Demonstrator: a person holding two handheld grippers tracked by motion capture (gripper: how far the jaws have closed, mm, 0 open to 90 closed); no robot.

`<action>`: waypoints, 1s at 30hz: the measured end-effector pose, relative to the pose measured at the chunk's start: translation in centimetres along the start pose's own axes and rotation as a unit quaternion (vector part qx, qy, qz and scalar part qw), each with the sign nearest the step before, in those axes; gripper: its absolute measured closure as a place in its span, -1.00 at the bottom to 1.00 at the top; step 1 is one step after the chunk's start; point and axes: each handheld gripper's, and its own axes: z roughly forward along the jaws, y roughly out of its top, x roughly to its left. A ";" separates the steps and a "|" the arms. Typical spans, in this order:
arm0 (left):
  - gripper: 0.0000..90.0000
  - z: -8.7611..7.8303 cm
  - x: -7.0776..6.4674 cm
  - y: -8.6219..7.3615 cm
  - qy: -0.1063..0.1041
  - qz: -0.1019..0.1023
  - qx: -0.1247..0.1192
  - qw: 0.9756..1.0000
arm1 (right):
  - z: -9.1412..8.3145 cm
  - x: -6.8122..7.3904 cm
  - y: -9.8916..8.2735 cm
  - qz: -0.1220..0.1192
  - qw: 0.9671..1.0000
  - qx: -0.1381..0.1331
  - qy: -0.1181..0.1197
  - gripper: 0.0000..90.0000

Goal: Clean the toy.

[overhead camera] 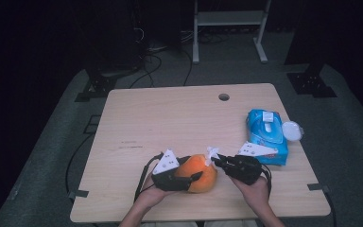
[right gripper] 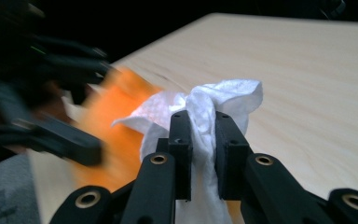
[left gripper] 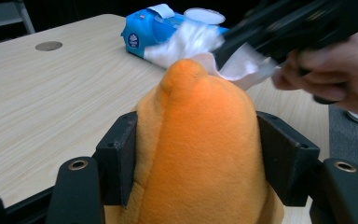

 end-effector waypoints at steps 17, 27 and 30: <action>-0.23 -0.5 0.5 0.2 0.002 -0.011 -0.004 1.000 | -0.1 0.0 -0.1 0.008 1.000 -0.006 -0.002 0.74; -0.53 -0.2 -0.2 0.5 -0.016 0.005 0.008 1.000 | 0.5 -0.1 -0.9 -0.002 1.000 0.002 -0.006 0.74; -0.46 -0.2 -0.2 0.3 -0.010 0.006 0.008 1.000 | 0.5 -0.7 -1.2 0.013 1.000 0.007 -0.014 0.74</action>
